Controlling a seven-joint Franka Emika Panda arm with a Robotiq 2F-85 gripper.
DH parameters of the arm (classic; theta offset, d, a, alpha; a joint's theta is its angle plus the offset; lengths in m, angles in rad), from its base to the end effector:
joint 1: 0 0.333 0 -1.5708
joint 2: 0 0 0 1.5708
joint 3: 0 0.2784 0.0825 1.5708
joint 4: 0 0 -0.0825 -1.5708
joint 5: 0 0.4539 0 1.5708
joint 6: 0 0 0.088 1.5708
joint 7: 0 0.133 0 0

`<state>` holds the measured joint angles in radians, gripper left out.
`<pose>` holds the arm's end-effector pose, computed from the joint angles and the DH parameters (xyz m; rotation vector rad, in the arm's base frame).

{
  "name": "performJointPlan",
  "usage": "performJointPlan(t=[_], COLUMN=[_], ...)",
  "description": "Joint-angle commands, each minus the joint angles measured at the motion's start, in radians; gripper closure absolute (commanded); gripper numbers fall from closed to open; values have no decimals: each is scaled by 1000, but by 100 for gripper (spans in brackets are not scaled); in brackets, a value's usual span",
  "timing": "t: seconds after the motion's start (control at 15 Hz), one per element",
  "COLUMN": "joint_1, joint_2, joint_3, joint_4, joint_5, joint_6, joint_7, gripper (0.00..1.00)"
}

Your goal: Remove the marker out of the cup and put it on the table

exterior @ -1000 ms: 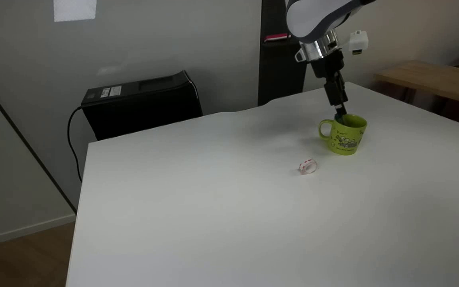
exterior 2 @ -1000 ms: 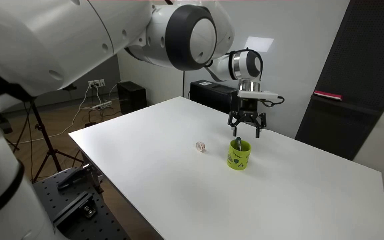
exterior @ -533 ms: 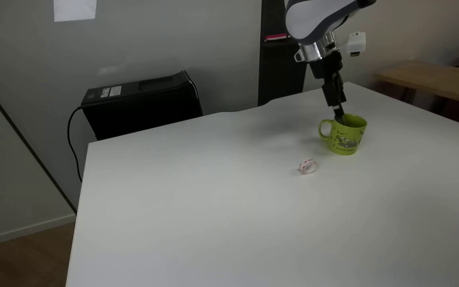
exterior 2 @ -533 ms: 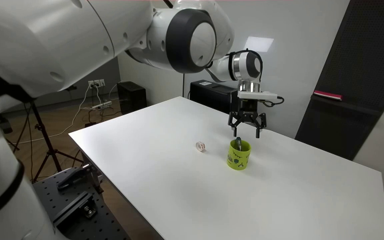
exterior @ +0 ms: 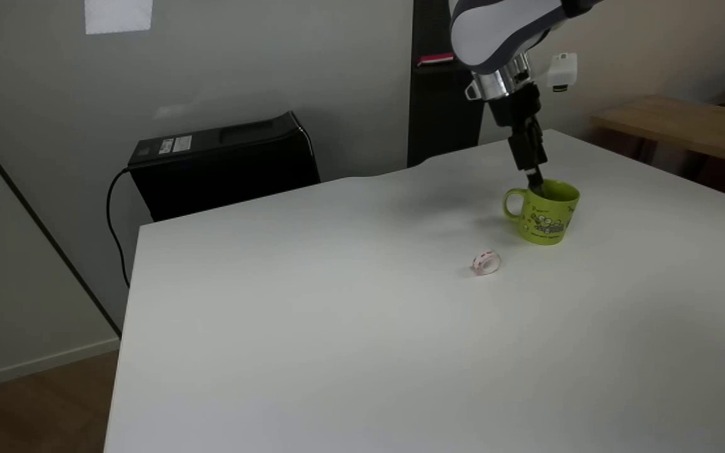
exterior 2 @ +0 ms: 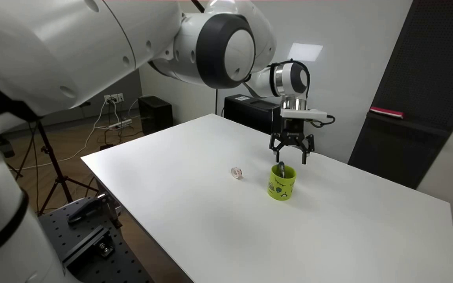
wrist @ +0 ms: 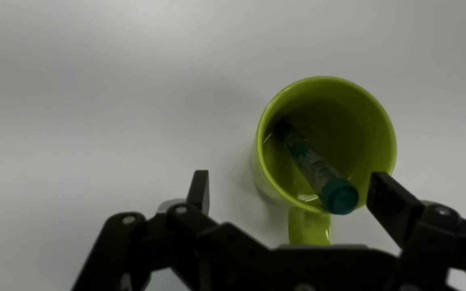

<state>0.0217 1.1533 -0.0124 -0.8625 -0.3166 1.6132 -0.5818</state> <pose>0.7654 -0.0301 0.0990 2.7030 0.9483 -0.6929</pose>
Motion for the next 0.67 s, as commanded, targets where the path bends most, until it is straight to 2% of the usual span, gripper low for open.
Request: performJointPlan(t=[0.0,0.13,0.6], joint_1=[6,6,7], joint_2=[35,36,35], joint_3=[-15,-19,-24], joint_4=[64,64,64], joint_5=[-1,-2,-5], joint_6=[-17,-16,-12], joint_7=[27,28,38], gripper=[25,29,79])
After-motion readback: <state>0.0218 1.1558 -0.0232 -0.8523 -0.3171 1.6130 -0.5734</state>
